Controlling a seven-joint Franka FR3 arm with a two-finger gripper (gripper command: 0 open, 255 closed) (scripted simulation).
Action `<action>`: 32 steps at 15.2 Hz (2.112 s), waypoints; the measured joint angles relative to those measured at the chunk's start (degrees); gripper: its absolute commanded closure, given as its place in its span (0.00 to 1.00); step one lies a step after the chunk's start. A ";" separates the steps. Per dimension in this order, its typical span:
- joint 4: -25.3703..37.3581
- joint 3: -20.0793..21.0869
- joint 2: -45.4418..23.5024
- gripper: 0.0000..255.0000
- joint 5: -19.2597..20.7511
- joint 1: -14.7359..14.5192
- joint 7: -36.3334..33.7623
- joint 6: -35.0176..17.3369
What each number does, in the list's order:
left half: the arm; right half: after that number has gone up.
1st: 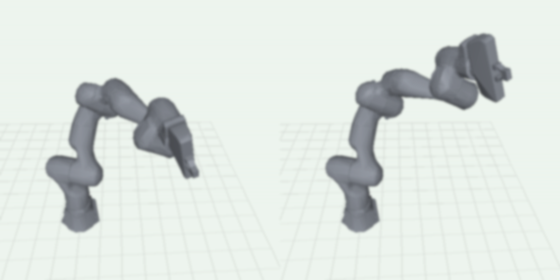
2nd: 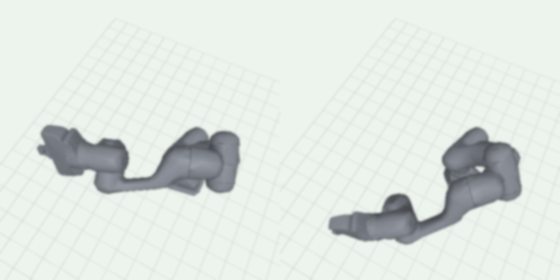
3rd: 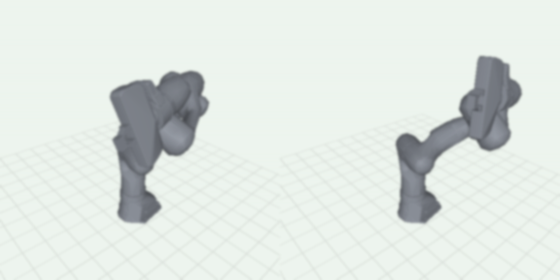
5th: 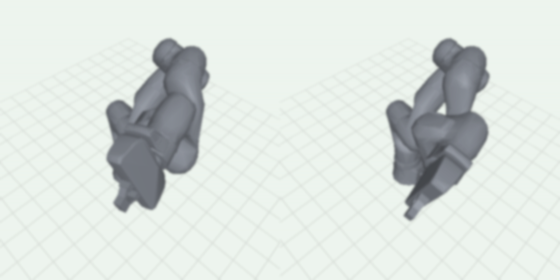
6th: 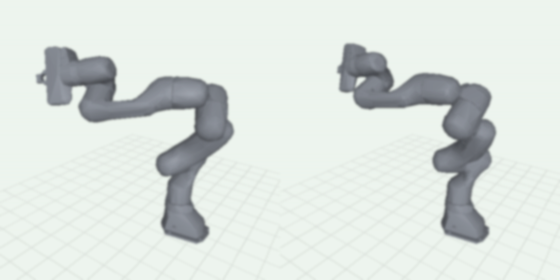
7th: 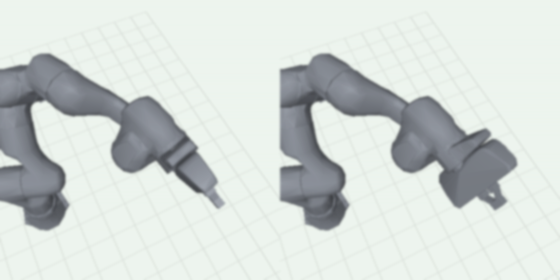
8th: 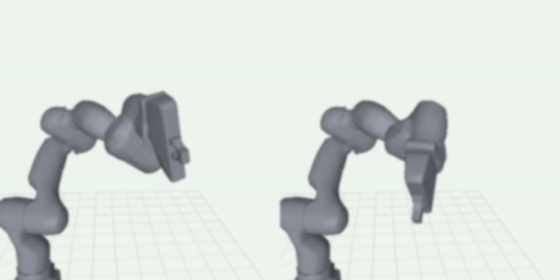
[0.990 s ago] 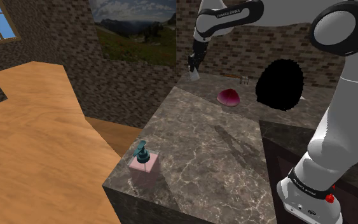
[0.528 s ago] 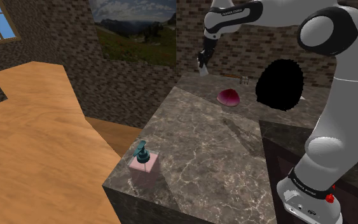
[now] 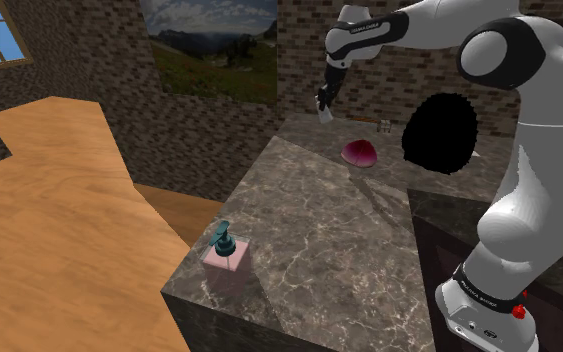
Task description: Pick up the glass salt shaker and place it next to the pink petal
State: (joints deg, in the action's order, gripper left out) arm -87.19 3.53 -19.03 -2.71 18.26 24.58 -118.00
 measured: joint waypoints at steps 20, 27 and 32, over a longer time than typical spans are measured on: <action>-10.03 0.00 -3.77 1.00 -0.27 0.05 0.91 -13.77; -11.81 -0.01 -6.13 1.00 -0.32 0.06 1.19 -17.88; -12.06 -0.01 -6.26 1.00 -0.33 0.06 1.22 -18.30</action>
State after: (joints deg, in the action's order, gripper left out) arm -99.25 3.52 -25.28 -3.04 18.32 25.80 -136.30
